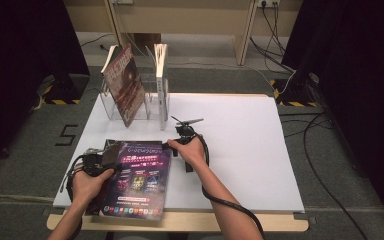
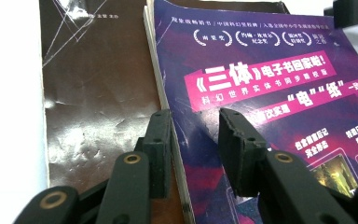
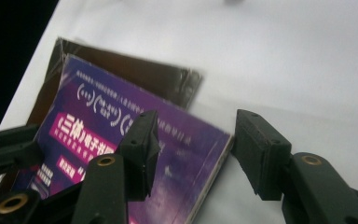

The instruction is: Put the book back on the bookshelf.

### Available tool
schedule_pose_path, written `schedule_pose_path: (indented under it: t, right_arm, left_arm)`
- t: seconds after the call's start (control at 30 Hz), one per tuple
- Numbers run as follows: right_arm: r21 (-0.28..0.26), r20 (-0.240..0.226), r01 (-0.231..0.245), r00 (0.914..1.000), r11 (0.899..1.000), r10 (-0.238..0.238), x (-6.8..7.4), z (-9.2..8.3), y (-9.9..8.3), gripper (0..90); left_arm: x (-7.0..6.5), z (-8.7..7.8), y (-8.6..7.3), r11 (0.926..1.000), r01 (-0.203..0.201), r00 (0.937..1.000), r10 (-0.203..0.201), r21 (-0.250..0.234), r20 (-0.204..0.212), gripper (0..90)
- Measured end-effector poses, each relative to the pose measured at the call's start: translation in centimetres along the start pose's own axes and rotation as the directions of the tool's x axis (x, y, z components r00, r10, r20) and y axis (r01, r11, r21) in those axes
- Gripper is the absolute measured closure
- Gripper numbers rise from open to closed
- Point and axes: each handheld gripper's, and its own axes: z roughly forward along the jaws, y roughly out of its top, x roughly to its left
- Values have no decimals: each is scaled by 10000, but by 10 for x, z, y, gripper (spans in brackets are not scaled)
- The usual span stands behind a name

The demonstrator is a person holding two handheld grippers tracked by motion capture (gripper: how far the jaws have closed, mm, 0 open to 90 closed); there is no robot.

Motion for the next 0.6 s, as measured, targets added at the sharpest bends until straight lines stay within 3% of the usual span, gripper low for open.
schedule_pose_path:
  t: [0.57,0.6]
  right_arm:
    - [-69,-376,-685,9970,9976,682,-2,-3,-8,536]
    - [193,-492,-761,9958,9969,770,-2,-3,-9,558]
  left_arm:
    - [0,0,0,9999,105,9999,-105,11,-14,649]
    - [0,0,0,10000,92,10000,-92,9,-20,649]
